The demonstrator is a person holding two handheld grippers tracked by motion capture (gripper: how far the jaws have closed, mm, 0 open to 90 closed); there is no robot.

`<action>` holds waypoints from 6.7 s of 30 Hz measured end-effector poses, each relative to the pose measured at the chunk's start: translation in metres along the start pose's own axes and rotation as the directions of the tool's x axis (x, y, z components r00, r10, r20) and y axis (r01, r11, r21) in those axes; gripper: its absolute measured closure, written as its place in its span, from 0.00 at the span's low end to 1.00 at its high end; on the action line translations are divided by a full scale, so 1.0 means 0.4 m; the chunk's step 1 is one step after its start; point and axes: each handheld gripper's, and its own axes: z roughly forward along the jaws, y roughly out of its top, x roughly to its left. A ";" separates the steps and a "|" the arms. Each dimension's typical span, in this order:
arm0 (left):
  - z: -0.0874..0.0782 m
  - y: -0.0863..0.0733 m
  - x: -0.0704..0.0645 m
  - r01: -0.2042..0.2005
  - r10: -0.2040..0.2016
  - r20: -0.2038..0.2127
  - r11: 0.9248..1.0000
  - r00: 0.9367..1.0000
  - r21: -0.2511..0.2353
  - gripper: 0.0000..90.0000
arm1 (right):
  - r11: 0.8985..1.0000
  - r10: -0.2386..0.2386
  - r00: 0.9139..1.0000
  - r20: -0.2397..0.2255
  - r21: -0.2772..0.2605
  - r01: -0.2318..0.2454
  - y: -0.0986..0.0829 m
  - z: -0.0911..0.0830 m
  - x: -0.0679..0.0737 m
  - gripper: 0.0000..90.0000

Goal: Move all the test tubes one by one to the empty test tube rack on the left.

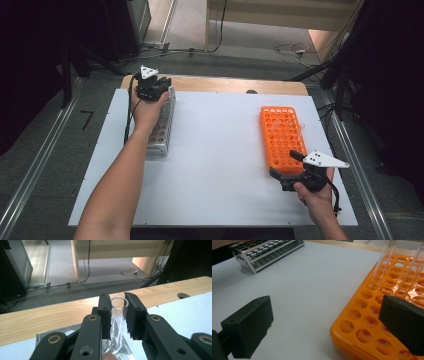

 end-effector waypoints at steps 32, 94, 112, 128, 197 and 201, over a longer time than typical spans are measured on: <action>-0.132 0.010 -0.067 0.043 -0.051 0.169 0.998 0.984 0.048 0.16 | 1.000 -0.012 1.000 -0.006 0.011 0.012 0.005 0.012 0.002 0.00; -0.417 -0.198 -0.246 0.005 0.001 0.310 1.000 0.951 -0.020 0.00 | 0.994 0.100 0.988 0.121 0.021 -0.103 0.105 0.039 -0.236 0.01; -0.400 -0.213 -0.265 -0.006 0.003 0.327 1.000 0.945 0.007 0.00 | 0.987 0.128 0.965 0.231 0.061 -0.145 0.058 0.097 -0.303 0.63; -0.400 -0.215 -0.266 -0.005 0.001 0.326 1.000 0.945 0.012 0.00 | 0.994 0.087 0.962 0.258 0.040 -0.101 0.022 0.098 -0.297 0.80; -0.424 -0.186 -0.323 -0.052 0.057 0.383 0.998 0.922 -0.023 0.00 | 0.999 -0.034 0.991 -0.132 0.030 0.039 0.164 0.142 0.073 0.82; -0.425 -0.185 -0.332 -0.056 0.061 0.396 0.998 0.916 -0.025 0.00 | 0.998 -0.054 0.986 -0.157 0.036 0.060 0.163 0.153 0.099 0.82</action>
